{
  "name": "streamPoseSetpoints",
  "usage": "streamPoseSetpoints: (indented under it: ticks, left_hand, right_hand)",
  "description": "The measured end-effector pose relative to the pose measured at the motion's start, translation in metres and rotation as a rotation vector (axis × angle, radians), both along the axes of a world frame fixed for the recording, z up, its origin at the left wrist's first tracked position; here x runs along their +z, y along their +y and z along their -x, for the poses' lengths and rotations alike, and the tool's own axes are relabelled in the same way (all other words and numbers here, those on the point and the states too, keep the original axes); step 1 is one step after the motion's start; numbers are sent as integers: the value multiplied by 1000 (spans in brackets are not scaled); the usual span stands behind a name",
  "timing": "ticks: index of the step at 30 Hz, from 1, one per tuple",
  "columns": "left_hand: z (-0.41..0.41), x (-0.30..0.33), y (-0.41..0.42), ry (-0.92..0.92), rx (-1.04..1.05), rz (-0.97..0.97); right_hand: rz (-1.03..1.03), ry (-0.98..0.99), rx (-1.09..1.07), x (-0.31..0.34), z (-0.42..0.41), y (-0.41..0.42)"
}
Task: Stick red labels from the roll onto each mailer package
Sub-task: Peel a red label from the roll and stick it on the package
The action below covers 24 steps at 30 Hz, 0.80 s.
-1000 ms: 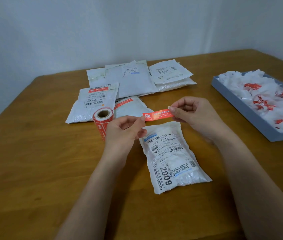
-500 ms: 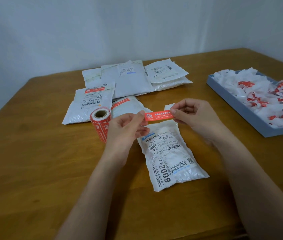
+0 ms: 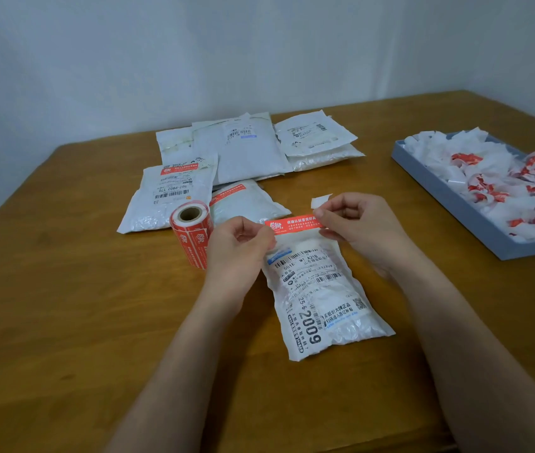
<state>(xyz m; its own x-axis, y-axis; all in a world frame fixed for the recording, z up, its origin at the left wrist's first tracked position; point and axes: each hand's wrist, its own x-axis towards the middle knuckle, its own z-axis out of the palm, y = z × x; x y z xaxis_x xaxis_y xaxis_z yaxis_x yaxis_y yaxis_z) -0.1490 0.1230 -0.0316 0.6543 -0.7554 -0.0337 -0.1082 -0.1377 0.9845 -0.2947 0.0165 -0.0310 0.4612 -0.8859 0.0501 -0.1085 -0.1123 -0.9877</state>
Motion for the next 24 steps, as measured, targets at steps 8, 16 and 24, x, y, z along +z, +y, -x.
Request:
streamPoseSetpoints:
  ticks: [8,16,24]
  left_hand:
    - [-2,-13,-6,-108,-5,-163]
    - [1,-10,-8,-216,-28,-256]
    - [2,-12,-13,-198,15,-306]
  right_hand:
    - [94,238,-58,-11,-5,0]
    - [228,342,-101,-18,-11,-2]
    - [298,441,-80,-19,-16,-3]
